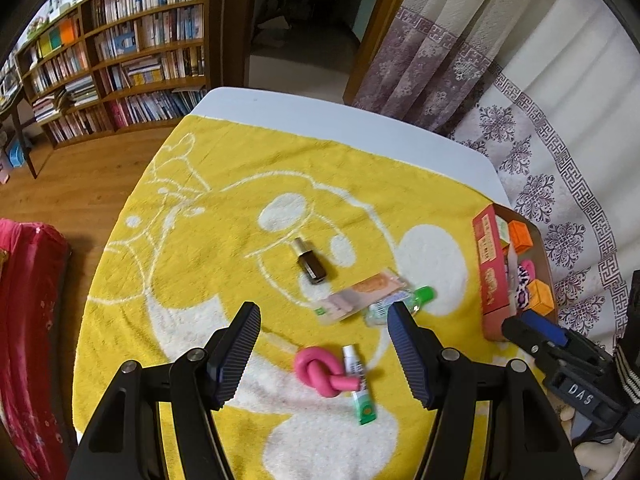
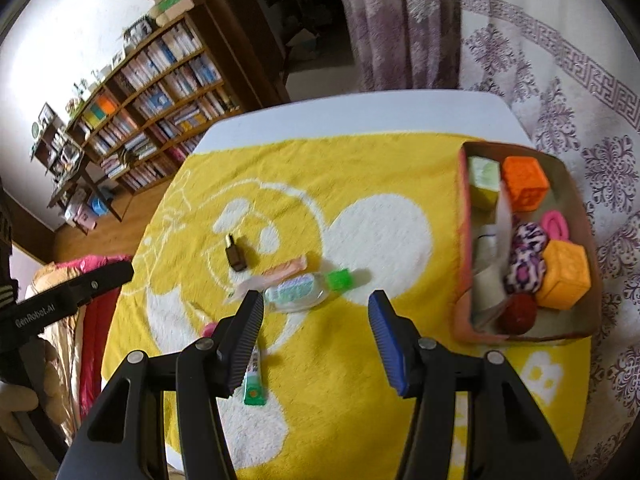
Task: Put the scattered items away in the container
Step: 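Move both grippers back toward the remaining items on the towel, then grasp the green-capped ointment tube with the right gripper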
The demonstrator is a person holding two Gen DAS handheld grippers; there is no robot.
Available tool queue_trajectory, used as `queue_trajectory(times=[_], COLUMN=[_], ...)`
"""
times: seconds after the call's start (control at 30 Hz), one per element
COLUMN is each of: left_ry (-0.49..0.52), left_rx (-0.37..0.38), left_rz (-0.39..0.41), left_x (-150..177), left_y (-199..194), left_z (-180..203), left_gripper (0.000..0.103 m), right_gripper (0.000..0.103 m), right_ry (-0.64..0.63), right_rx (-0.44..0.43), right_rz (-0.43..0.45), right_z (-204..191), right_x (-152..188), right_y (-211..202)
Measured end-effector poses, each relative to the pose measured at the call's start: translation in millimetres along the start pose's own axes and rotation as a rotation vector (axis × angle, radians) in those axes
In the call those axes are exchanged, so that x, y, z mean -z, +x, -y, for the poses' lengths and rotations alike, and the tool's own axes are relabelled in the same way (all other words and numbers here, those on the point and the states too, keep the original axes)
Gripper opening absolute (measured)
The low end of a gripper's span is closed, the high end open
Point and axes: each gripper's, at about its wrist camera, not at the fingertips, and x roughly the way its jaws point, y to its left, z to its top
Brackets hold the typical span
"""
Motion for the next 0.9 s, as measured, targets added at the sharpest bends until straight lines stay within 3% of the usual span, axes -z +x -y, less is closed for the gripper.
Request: queue_trajectory(times=[0.4,0.9], left_ry=[0.012,0.044], left_rx=[0.009,0.017], left_rz=[-0.018,-0.065], left_x=[1.6,2.4], left_y=[6.1,20.3], left_z=[-33.8,-51.5], left_gripper=[0.067,0.068], right_gripper=[0.059,0.059], right_ry=[-0.092,-0.149], right_rx=[-0.042,-0.03], right_rz=[-0.112,-0.198], right_z=[-49.9,-75.8], right_x=[37.5,66.9], right_y=[50.5,98.8])
